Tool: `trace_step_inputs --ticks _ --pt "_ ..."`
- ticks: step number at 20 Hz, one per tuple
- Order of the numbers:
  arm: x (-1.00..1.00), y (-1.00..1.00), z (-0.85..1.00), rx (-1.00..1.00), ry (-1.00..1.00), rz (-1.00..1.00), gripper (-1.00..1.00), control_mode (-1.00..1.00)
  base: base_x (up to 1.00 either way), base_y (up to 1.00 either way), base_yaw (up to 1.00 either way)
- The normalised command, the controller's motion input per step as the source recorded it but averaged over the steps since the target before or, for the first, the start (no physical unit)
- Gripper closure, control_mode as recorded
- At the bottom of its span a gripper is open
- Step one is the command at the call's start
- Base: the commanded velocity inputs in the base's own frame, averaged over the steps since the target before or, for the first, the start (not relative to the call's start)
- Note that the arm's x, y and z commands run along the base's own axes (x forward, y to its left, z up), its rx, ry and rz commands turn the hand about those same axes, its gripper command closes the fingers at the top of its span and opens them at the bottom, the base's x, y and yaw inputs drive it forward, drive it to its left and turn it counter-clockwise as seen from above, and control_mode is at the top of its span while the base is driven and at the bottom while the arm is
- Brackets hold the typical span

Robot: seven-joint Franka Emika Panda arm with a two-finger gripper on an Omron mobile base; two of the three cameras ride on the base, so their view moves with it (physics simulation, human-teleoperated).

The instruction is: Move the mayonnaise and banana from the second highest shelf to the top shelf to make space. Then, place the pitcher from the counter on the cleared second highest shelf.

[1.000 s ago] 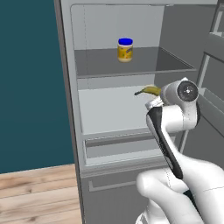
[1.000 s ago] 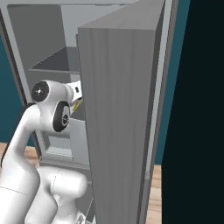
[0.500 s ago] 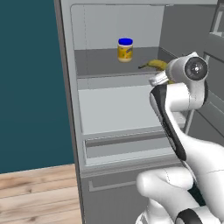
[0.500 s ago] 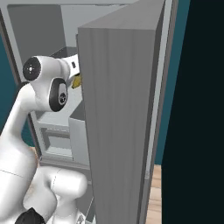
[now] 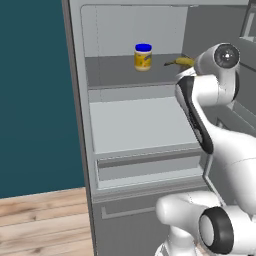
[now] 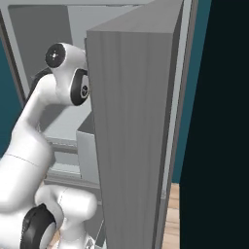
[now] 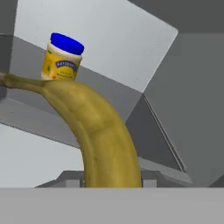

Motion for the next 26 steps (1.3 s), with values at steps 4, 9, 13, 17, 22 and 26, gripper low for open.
trace_step_inputs --ticks 4,9,13,17,22,26 --pt "0.62 -0.19 -0.33 0.05 0.0 -0.18 1.0 -1.0 0.0 0.0 0.0" --pt "0.66 -0.06 -0.19 0.04 0.0 -0.18 1.0 -1.0 0.0 0.0 0.0" --pt "0.68 -0.19 0.0 0.05 0.01 -0.09 1.0 -1.0 0.0 0.0 0.0" --pt "0.77 -0.21 -0.01 0.03 0.03 -0.02 1.0 -1.0 0.0 0.0 0.0" --pt "0.85 -0.23 -0.16 0.05 0.03 0.0 1.0 -1.0 0.0 0.0 0.0" --pt "0.88 -0.14 -0.18 0.04 0.03 0.0 1.0 -1.0 0.0 0.0 0.0"
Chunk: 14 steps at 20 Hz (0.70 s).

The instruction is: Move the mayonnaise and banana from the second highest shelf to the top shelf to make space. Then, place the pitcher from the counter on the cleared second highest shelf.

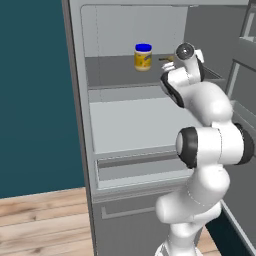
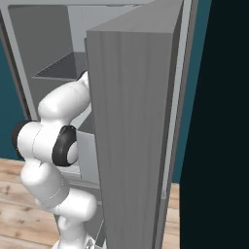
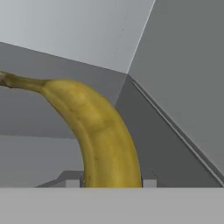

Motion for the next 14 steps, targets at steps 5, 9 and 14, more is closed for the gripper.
trace_step_inputs --ticks 5,9,14 --pt "0.88 -0.13 -0.17 0.02 0.01 0.0 -1.0 -1.0 0.0 0.0 0.0" --pt "0.8 -0.08 -0.17 0.01 0.0 0.0 -1.0 -1.0 0.0 0.0 0.0" --pt "0.26 0.0 -0.06 0.0 0.0 0.0 -1.0 -1.0 0.0 0.0 0.0"
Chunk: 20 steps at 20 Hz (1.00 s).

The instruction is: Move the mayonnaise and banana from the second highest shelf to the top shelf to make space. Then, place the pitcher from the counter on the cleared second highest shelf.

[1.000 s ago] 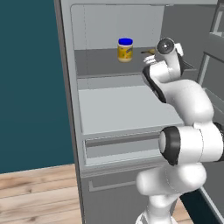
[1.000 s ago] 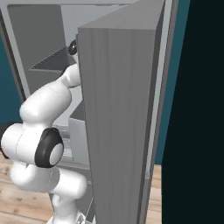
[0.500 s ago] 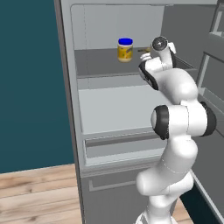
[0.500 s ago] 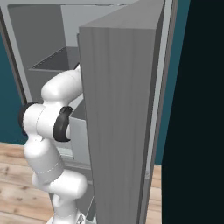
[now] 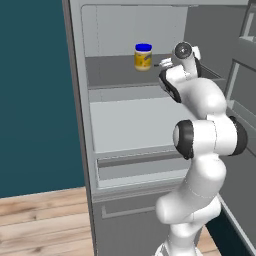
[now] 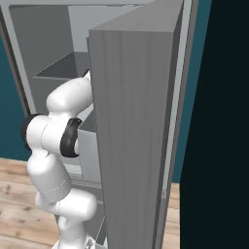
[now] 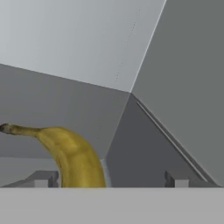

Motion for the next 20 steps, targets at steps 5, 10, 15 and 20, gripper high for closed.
trace_step_inputs --ticks 5,10,15,20 --pt "-0.08 0.01 0.07 0.0 0.01 0.0 -1.0 -1.0 0.0 0.0 0.0" --pt "-0.53 0.42 0.1 -0.05 -0.02 0.0 -1.0 -1.0 0.0 0.0 0.0" --pt "-0.86 0.49 0.06 0.02 -0.13 0.0 -1.0 -1.0 0.0 0.0 0.0" --pt "-1.0 0.38 -0.04 0.14 -0.1 0.0 -1.0 -1.0 0.0 0.0 0.0"
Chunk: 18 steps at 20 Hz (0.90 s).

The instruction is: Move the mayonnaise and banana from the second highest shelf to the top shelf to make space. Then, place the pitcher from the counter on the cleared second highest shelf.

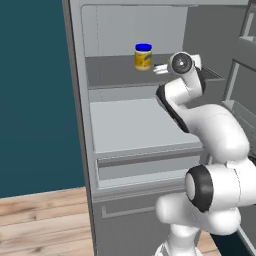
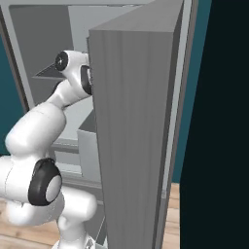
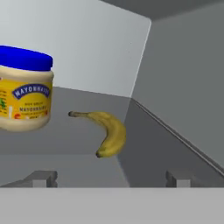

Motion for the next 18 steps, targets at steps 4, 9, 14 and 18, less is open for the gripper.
trace_step_inputs --ticks 4,9,14,18 --pt "-1.0 0.51 -0.03 0.19 0.0 0.0 -1.0 -1.0 0.0 0.0 0.0" --pt "-1.0 0.69 0.0 0.14 0.0 0.09 -1.0 -1.0 0.0 0.0 0.0" --pt "-1.0 0.36 0.0 0.08 0.07 0.22 -1.0 -1.0 0.0 0.0 0.0" --pt "-0.93 0.0 -0.2 0.13 0.16 0.33 -1.0 -1.0 0.0 0.0 0.0"
